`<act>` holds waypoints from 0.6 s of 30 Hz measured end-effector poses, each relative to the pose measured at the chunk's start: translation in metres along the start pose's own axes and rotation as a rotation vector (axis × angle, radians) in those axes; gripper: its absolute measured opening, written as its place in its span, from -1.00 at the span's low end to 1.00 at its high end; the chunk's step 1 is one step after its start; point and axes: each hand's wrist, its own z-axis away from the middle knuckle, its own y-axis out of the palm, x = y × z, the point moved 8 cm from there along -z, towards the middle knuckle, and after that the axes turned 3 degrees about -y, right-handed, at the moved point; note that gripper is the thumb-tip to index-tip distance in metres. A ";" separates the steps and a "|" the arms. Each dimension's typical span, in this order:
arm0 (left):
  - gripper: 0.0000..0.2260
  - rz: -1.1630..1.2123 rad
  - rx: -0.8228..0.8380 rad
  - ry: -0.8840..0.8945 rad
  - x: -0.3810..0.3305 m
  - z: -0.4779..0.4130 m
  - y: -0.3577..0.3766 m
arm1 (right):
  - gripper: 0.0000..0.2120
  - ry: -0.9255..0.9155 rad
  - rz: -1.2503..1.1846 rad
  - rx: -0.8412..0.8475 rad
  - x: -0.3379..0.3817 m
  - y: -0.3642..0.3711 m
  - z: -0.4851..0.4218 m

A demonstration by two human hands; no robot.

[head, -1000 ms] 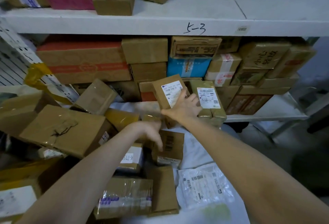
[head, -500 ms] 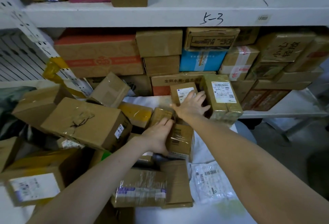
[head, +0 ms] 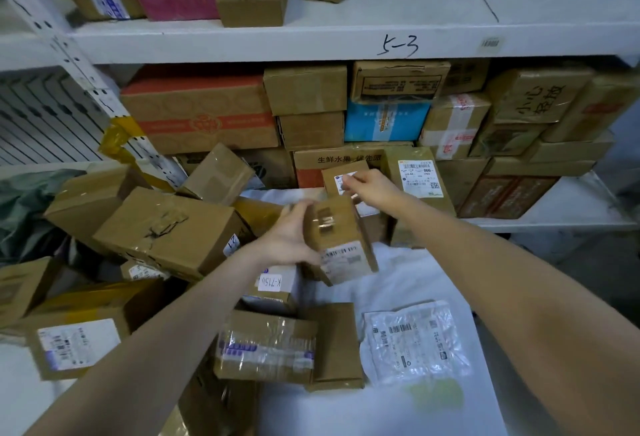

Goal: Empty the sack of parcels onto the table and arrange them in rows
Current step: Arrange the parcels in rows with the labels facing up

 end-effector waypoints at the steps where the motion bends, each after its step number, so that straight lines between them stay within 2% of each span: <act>1: -0.08 0.206 -0.044 -0.077 0.007 0.001 -0.012 | -0.37 0.043 -0.121 0.111 0.003 0.004 0.008; 2: -0.08 0.410 -0.087 -0.146 0.013 0.005 -0.022 | -0.21 0.081 -0.198 0.212 0.006 0.009 0.017; 3: -0.09 0.594 -0.124 -0.210 0.019 0.011 -0.028 | -0.15 0.078 -0.223 0.287 0.010 0.011 0.024; 4: -0.15 0.741 -0.144 -0.255 0.022 0.016 -0.031 | -0.19 0.040 -0.238 0.357 0.018 0.014 0.033; 7: -0.68 1.000 -0.239 -0.309 0.023 0.032 -0.035 | -0.14 -0.037 -0.208 0.489 0.031 0.026 0.050; 8: -0.72 1.031 -0.278 -0.330 0.024 0.037 -0.034 | -0.19 -0.037 -0.193 0.519 0.032 0.030 0.055; 9: -0.69 1.044 -0.299 -0.339 0.026 0.040 -0.032 | -0.34 -0.022 -0.219 0.544 0.031 0.034 0.060; 11: -0.48 1.072 -0.276 -0.339 0.023 0.043 -0.020 | -0.62 0.020 -0.345 0.556 0.026 0.038 0.070; 13: -0.26 1.065 -0.219 -0.365 0.016 0.046 0.001 | -0.67 0.051 -0.490 0.515 0.016 0.035 0.076; 14: -0.25 1.065 -0.183 -0.376 0.012 0.047 0.012 | -0.70 0.072 -0.539 0.498 0.010 0.033 0.081; 15: -0.32 1.062 -0.164 -0.389 0.007 0.047 0.022 | -0.71 0.104 -0.543 0.482 0.001 0.031 0.084; 18: -0.62 1.024 -0.084 -0.451 -0.001 0.052 0.049 | -0.48 0.208 -0.376 0.499 -0.032 0.028 0.097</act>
